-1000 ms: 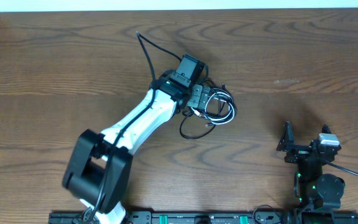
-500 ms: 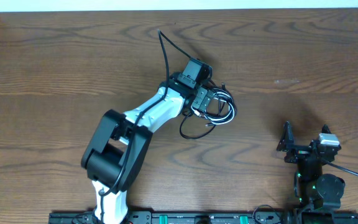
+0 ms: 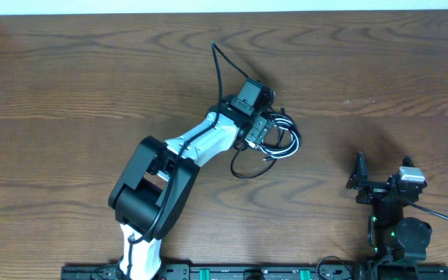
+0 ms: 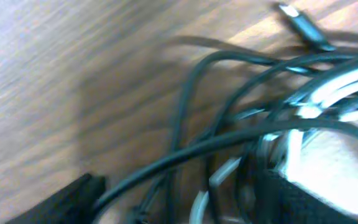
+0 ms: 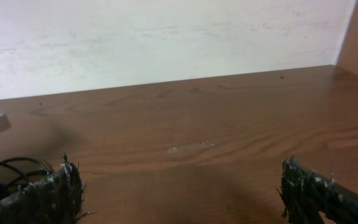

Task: Untangle cables
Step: 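Lower the left gripper onto the cable bundle and close on the loops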

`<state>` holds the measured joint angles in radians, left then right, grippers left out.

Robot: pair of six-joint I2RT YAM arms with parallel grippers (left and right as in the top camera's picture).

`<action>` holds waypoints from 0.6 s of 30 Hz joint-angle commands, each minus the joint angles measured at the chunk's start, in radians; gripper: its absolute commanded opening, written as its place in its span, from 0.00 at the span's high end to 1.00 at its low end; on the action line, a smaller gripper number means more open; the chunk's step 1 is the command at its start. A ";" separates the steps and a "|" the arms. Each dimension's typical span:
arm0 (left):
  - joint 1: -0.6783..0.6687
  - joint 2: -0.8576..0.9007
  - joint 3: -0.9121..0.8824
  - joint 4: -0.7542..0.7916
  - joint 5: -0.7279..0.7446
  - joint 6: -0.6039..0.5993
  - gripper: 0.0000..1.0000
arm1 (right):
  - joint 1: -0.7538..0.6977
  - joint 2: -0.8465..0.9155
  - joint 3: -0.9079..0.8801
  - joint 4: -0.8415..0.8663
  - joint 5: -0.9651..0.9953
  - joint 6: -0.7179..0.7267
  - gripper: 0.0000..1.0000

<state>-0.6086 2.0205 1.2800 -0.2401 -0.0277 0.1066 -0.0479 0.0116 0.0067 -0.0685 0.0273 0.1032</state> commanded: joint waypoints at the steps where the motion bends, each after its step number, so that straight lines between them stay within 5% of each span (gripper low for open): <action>1: -0.011 0.016 0.013 -0.013 0.019 0.016 0.43 | 0.007 -0.006 -0.002 -0.003 0.011 0.012 0.01; 3: -0.011 0.016 0.005 -0.012 0.019 0.016 0.47 | 0.007 -0.006 -0.002 -0.003 0.011 0.013 0.01; 8: -0.010 0.016 -0.013 -0.012 0.015 0.017 0.92 | 0.007 -0.006 -0.002 -0.003 0.011 0.012 0.01; 18: -0.010 -0.088 -0.012 -0.044 -0.106 -0.048 0.92 | 0.007 -0.006 -0.002 -0.003 0.011 0.012 0.01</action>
<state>-0.6231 2.0129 1.2797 -0.2657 -0.0494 0.1043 -0.0479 0.0116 0.0067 -0.0689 0.0273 0.1032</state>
